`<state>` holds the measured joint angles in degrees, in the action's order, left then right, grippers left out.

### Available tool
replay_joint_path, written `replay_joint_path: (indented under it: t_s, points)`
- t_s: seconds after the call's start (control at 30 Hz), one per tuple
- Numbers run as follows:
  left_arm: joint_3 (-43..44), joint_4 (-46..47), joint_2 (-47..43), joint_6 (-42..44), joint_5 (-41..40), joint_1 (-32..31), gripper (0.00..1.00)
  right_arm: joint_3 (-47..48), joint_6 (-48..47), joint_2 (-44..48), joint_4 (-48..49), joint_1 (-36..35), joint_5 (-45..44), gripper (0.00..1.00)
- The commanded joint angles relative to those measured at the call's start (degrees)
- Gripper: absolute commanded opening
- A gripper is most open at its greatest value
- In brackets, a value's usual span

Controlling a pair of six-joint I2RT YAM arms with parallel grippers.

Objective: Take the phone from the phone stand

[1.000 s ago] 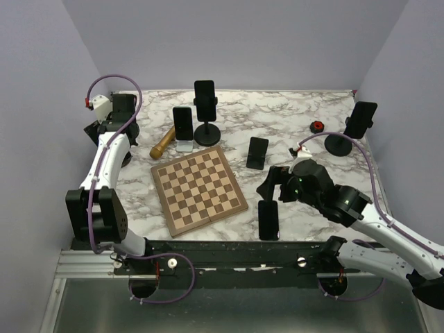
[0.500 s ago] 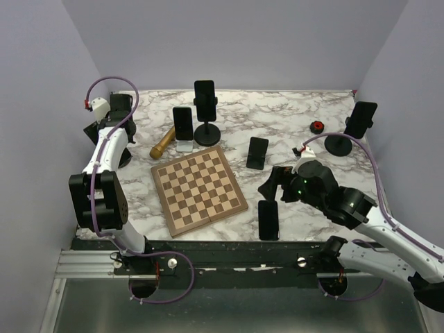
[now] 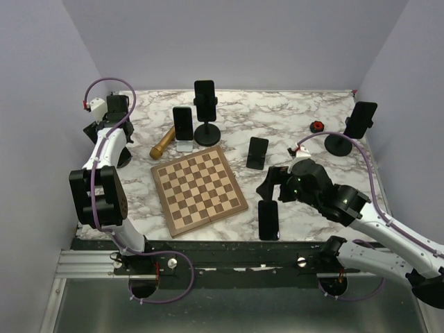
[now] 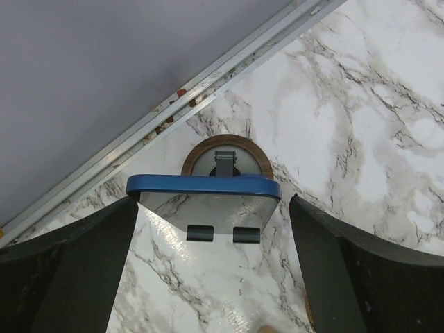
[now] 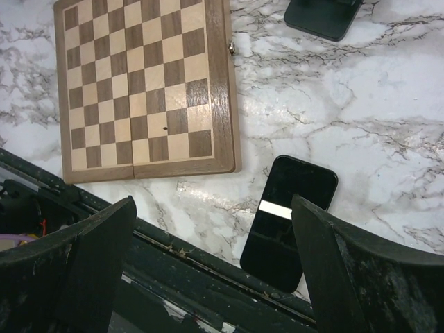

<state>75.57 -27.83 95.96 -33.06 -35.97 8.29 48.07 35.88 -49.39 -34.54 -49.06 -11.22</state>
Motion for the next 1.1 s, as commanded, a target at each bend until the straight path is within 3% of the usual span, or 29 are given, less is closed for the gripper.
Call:
replay_joint_path:
  t_s: [0.0,0.43,0.63,0.8,1.07]
  points:
    - [0.64,1.74,1.26,0.57,1.11,0.62,0.99,1.64,-0.32,-0.74,0.17,-0.34,-1.38,1.0]
    - [-0.91,2.18,1.44,0.4,-0.18,2.5,0.98,1.81,1.83,-3.13,1.76,-0.34,0.25,1.0]
    - [-1.83,4.51,1.2,1.44,3.34,3.31,0.94,2.94,1.9,-3.93,1.49,-0.34,0.75,1.0]
    - [-1.78,5.64,1.47,2.18,3.81,3.38,0.85,3.77,1.9,-5.28,1.3,-0.35,1.03,1.0]
    - [-2.01,5.93,0.83,2.74,2.8,3.13,0.59,2.63,3.41,-4.82,2.07,-0.34,1.03,1.0]
